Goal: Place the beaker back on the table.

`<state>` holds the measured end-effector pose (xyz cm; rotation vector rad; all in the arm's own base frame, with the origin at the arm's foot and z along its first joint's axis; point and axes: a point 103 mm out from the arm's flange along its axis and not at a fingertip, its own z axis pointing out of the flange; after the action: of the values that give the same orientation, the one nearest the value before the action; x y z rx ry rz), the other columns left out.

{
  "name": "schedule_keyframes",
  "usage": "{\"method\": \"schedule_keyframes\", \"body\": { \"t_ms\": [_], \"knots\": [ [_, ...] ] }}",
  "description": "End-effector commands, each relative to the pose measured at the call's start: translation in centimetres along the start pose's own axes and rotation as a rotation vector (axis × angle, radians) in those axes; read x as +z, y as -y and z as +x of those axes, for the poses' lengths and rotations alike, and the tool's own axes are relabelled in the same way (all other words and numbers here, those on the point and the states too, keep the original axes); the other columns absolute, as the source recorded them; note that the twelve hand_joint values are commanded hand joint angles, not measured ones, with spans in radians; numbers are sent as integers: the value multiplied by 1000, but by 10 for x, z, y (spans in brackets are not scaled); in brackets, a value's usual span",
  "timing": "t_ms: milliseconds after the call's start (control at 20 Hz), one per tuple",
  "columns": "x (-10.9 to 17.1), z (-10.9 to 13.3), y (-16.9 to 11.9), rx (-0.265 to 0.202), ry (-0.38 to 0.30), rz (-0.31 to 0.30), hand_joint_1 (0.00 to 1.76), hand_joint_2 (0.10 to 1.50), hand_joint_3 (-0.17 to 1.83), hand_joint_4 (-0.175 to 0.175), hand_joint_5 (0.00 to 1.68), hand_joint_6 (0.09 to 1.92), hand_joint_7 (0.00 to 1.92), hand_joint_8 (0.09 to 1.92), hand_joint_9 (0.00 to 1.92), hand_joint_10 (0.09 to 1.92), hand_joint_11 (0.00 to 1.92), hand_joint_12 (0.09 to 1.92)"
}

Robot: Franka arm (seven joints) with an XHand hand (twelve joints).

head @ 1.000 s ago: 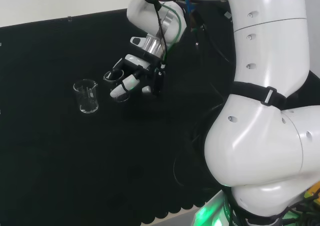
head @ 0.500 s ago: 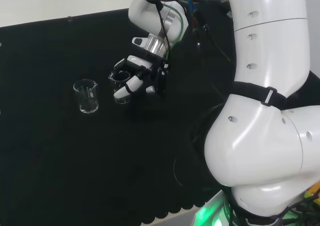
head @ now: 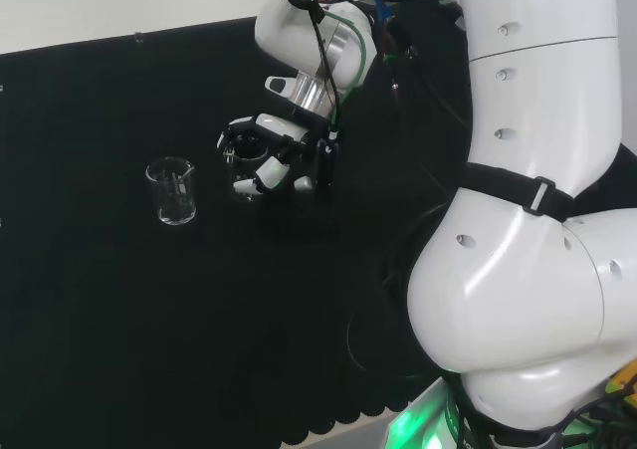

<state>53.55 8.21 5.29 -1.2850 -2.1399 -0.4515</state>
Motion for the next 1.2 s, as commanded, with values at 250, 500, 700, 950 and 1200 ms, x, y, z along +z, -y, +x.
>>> {"method": "schedule_keyframes", "body": {
  "t_ms": [250, 500, 700, 950, 1200],
  "knots": [
    [0, 3, 1, 5, 19, -6, 1086, 283, 1029, -36, 397, 686, 813, 621, 947, 87, 226, 1313],
    [-2, 4, 2, 11, 30, -17, 1052, 291, 1031, -40, 394, 651, 779, 629, 923, 87, 201, 1318],
    [-9, 5, 5, 21, 31, -29, 1019, 295, 1020, -44, 389, 613, 746, 639, 900, 87, 177, 1325],
    [-22, 8, 11, 32, 46, -37, 1002, 298, 1015, -45, 392, 597, 739, 646, 895, 87, 174, 1328],
    [-36, 9, 22, 51, 68, -51, 995, 302, 1014, -45, 395, 589, 737, 647, 895, 87, 175, 1328]
  ]
}}
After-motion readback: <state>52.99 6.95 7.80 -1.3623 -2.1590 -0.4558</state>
